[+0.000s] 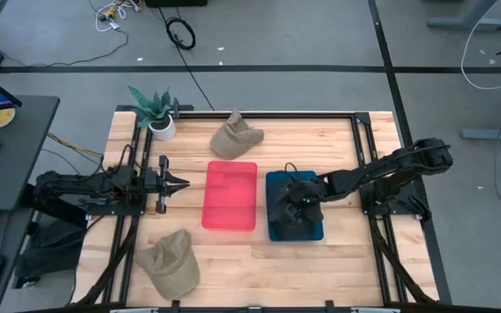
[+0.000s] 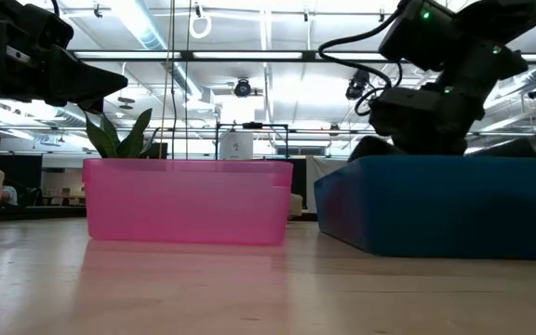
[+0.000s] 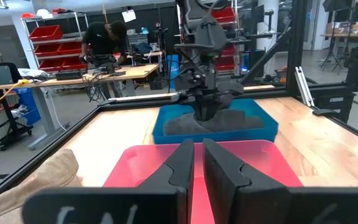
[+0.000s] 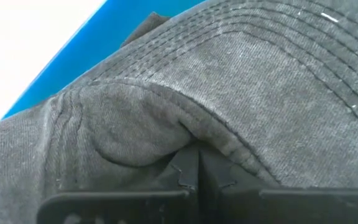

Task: Pick & Place hat
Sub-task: Put the gray cap into the blue bin

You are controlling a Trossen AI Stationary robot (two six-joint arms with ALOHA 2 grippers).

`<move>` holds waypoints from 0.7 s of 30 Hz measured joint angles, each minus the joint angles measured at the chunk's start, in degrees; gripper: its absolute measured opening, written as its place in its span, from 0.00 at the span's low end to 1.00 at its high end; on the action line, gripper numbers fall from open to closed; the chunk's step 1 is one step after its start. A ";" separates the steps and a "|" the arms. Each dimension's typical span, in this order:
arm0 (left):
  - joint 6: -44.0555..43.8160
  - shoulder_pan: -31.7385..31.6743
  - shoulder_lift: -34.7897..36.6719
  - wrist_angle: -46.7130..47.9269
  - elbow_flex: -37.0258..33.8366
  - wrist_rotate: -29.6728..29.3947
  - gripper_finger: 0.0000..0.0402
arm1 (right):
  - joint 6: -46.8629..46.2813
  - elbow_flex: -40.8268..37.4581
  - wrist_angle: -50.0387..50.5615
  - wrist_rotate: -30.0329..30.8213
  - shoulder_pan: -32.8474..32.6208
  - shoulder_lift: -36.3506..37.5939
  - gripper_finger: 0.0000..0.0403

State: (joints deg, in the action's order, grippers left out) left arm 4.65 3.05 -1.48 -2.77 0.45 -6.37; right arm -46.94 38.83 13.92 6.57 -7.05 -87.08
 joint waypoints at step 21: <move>0.00 -0.01 0.00 0.01 0.00 0.00 0.10 | 7.22 -0.15 -12.38 -1.50 5.15 -0.14 0.00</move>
State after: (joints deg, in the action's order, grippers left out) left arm 4.65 3.05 -1.48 -2.76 0.45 -6.37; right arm -39.72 38.68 1.54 5.06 -1.90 -87.22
